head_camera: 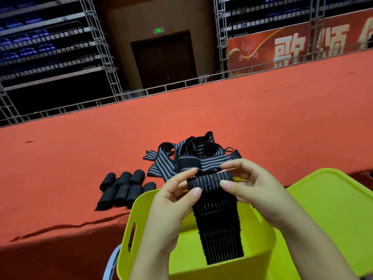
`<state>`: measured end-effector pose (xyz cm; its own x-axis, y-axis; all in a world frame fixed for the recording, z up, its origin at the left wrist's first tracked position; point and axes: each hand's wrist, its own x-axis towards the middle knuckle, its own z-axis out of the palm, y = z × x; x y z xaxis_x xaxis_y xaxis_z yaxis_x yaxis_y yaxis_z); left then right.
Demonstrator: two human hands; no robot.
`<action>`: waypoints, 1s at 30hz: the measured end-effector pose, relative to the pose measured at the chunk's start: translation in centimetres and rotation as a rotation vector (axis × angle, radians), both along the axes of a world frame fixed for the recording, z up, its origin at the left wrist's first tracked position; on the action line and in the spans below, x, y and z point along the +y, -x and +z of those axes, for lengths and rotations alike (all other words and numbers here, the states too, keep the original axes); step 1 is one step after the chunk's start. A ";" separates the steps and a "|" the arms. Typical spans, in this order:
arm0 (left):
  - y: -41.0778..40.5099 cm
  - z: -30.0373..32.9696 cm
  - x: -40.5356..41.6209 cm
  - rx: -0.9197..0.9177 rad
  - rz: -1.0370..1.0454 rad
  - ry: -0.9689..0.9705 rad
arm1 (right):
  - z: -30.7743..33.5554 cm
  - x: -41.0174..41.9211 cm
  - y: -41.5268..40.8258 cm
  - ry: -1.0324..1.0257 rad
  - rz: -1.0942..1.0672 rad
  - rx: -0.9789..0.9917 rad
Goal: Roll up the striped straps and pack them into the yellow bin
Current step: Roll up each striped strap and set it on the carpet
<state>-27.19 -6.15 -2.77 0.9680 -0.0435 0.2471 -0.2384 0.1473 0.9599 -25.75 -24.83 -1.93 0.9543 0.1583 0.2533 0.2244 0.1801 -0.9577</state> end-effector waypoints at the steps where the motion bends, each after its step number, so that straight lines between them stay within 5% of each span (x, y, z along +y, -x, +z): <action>1: 0.0 0.0 0.0 -0.004 0.000 -0.001 | 0.0 0.0 0.0 0.014 0.011 0.012; 30: 0.0 0.1 -1.2 0.068 0.014 0.058 | -0.3 0.3 0.1 0.069 -0.053 -0.200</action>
<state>-27.23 -7.40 -2.64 0.9830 -0.0176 0.1825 -0.1754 0.2002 0.9639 -25.87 -24.51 -2.25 0.8938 0.1322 0.4285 0.4183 0.0987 -0.9029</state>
